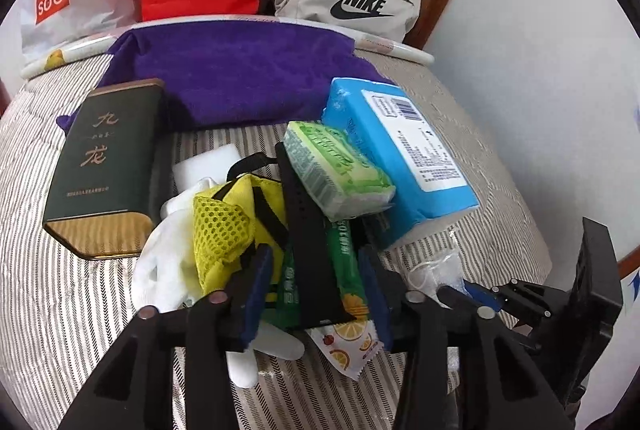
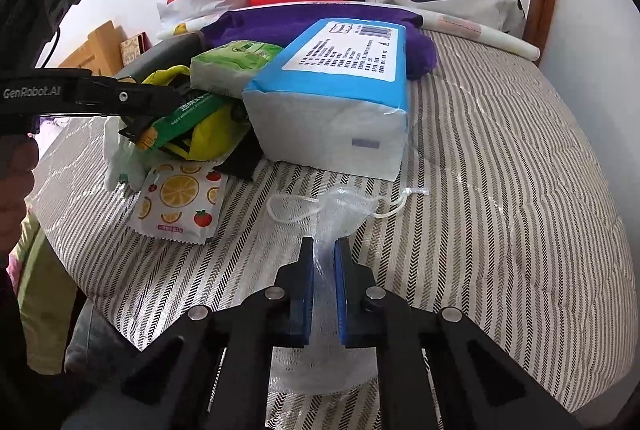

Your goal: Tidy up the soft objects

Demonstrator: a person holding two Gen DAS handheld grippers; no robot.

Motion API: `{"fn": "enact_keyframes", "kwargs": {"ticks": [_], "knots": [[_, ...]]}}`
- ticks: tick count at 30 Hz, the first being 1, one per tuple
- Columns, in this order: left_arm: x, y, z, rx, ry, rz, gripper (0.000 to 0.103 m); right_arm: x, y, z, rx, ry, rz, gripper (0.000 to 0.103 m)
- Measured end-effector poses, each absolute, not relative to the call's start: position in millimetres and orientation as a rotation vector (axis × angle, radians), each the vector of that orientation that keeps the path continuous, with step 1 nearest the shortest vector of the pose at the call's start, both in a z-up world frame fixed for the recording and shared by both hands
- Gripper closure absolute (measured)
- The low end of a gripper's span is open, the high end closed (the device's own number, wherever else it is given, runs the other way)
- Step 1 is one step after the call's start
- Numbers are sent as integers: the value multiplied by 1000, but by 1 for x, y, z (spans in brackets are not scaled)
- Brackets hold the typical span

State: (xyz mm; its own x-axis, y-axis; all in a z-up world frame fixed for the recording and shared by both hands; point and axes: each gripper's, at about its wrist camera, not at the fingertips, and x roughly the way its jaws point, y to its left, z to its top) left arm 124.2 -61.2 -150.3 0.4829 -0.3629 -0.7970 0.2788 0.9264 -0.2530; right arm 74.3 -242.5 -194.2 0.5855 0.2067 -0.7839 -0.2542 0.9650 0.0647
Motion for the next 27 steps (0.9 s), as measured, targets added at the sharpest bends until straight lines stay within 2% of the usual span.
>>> {"fn": "enact_keyframes", "kwargs": {"ticks": [1,5,9,15,21,27], "knots": [[124,-63,-149,-85,988,-388,54,74,-242,-194,-60,906,269,93],[128,-72,-149,-25,965,-350,54,74,-241,-194,-66,903,267,93],[135,-73,-152,-15,974,-332,70,73,-242,-194,-66,902,272,93],[132,-72,-150,-12,972,-356,78,73,-243,-194,-67,901,277,93],[117,-60,-140,-54,980,-386,80,73,-243,-194,-66,903,280,93],[110,-64,-145,20,1010,-354,78,71,-242,-194,-77,902,279,93]]}}
